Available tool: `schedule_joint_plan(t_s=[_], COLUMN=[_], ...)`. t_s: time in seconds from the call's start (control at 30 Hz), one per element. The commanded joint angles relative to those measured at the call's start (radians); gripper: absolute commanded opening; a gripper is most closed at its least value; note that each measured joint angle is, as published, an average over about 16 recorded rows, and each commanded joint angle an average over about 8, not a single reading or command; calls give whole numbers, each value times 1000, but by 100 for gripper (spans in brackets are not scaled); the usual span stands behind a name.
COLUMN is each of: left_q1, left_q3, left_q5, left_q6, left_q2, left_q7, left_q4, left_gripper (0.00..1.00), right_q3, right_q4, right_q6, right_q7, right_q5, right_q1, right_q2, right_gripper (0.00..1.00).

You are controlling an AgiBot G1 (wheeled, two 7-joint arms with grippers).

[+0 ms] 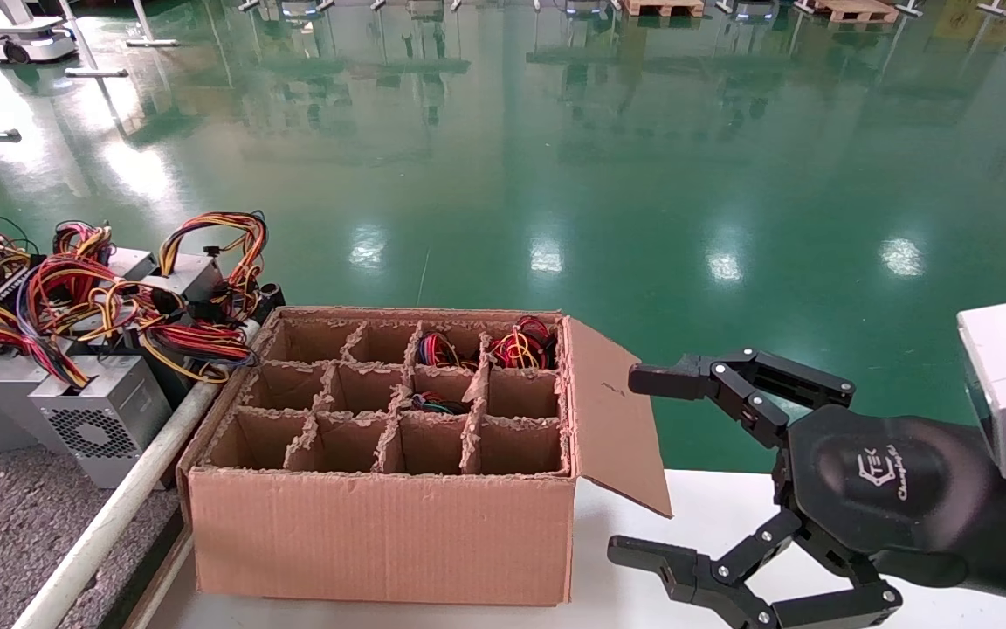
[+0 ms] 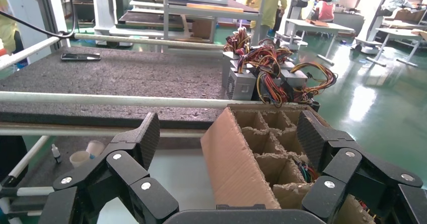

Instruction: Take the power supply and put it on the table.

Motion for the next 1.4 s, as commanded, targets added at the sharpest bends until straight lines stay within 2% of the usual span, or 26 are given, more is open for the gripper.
schedule_joint_plan(t_s=[0.03,1.4], left_q1=[30,642], left_q3=[-3,-70], left_q5=[-8,-169], left_q6=[7,141], left_q2=[-3,-59], left_q7=[-7,-152], left_q4=[-48,-1022], left_gripper=[100,100], right_q3=[0,0], right_q4=[0,0], right_q6=[0,0], right_q7=[0,0], right_q5=[0,0], right_q1=[0,0], right_q2=[0,0], right_gripper=[100,100])
